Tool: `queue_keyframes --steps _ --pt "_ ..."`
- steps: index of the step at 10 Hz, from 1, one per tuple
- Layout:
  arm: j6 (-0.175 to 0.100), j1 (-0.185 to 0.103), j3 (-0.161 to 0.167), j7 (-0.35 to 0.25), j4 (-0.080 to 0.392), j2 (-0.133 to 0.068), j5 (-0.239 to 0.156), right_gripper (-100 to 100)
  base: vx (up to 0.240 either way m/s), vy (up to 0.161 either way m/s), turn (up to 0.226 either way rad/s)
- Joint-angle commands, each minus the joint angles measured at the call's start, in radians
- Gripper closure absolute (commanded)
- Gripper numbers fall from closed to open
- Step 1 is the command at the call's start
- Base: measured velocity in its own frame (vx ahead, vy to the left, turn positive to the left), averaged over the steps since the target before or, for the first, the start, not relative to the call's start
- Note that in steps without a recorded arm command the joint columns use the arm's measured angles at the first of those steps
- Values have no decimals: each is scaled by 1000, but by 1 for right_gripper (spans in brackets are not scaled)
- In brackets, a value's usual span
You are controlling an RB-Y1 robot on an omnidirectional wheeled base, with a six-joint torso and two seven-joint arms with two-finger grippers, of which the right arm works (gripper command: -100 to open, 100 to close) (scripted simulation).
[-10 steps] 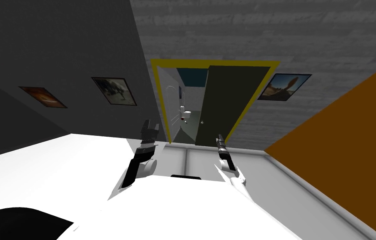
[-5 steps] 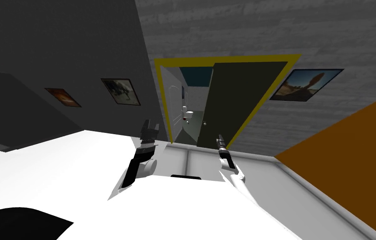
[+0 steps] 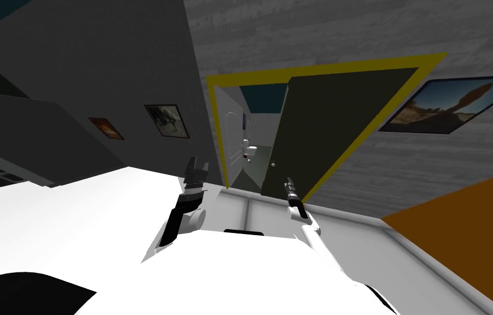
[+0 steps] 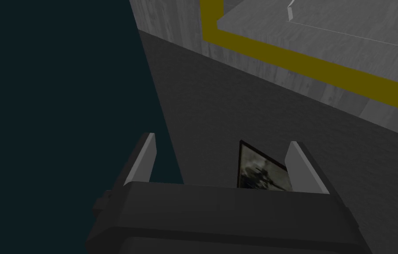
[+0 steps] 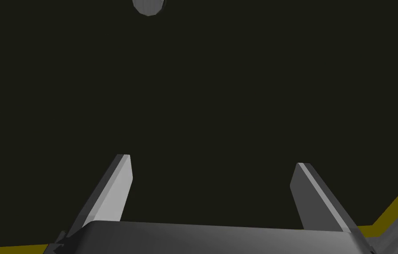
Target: Push the door open
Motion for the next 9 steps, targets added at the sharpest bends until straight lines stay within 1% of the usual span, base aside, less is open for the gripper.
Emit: queue_keyframes --steps 1,4,7,9 --pt "0 -29 -4 -11 50 -12 -5 -100 77 -10 161" --pt "1 -79 -12 -30 154 -34 -15 -100 92 -18 140" --pt "3 -123 -19 -46 238 -54 -23 -100 89 -31 153" --pt "4 -149 -23 -56 286 -65 -28 -100 72 -19 95"
